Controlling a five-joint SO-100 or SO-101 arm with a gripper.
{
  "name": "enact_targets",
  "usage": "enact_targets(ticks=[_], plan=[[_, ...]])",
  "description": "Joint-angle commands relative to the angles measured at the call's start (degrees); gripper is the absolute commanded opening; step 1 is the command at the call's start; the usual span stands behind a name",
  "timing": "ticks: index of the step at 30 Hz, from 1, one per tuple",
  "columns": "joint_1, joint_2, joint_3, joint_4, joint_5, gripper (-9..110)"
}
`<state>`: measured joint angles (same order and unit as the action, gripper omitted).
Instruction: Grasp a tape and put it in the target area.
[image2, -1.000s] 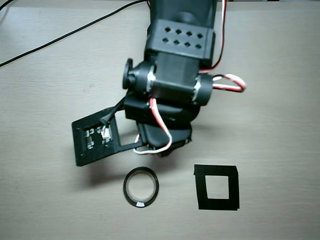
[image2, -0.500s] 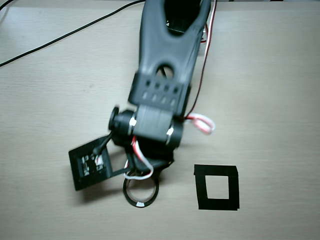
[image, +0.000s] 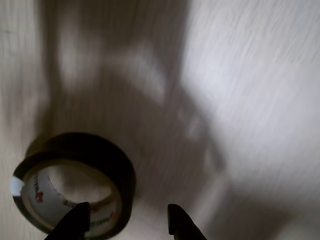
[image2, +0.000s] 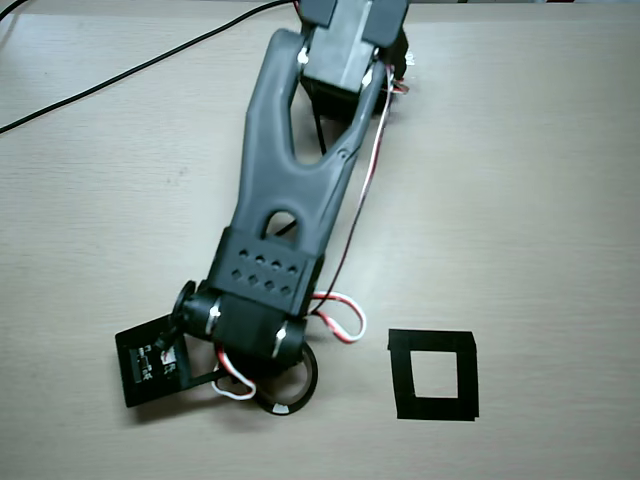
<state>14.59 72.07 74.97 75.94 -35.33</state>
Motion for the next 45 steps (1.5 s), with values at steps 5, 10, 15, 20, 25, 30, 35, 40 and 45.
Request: enact_targets(ticks=[5, 10, 15, 20, 25, 30, 35, 40, 45], plan=[[-0.88, -1.32, -2.81, -1.93, -0.44, 18], [-2.02, -3.60, -4.13, -2.72, 0.00, 17], [-2.81, -6.15, -5.27, -3.69, 0.00, 10], [-2.72, -7.91, -5.27, -5.01, -0.09, 1], [-1.93, -7.65, -5.36, -4.39, 0.18, 0], [-2.55, -0.79, -5.63, -0.53, -1.49, 0], [-7.65, 9.49, -5.10, 5.71, -2.11, 0], [-16.00, 14.50, -5.01, 8.88, -1.67, 0], [-22.32, 13.62, -5.01, 9.58, -0.97, 0]])
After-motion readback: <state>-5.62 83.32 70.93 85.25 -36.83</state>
